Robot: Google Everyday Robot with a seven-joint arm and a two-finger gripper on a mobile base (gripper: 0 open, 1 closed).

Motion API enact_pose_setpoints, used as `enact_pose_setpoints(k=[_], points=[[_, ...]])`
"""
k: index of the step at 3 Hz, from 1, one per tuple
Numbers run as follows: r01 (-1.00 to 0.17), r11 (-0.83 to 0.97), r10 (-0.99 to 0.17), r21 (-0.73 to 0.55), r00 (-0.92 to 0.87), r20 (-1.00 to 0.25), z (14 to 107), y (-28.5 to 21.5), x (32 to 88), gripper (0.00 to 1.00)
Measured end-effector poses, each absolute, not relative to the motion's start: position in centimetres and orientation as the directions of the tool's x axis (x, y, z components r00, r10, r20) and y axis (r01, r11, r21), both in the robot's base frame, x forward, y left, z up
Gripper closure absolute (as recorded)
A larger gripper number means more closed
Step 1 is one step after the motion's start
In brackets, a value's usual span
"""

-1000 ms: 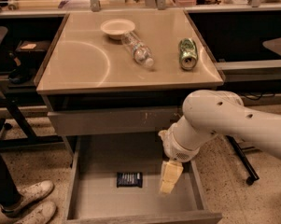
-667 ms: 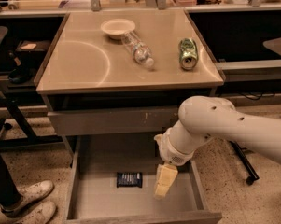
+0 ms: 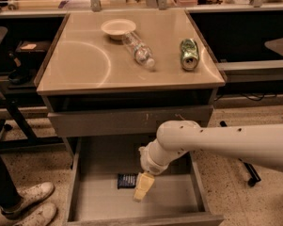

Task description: Pick rxbar blueberry from middle drawer and place on counter

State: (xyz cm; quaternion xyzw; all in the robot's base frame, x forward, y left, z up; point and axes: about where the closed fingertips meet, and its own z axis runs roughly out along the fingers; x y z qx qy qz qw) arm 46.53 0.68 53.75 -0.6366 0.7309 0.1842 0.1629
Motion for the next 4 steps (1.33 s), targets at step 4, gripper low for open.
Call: enact_pose_setpoints(k=[4], points=[[-0.99, 0.124, -0.845, 0.07, -0.143, -0.515, 45.4, 2.8, 49.7, 0.0]])
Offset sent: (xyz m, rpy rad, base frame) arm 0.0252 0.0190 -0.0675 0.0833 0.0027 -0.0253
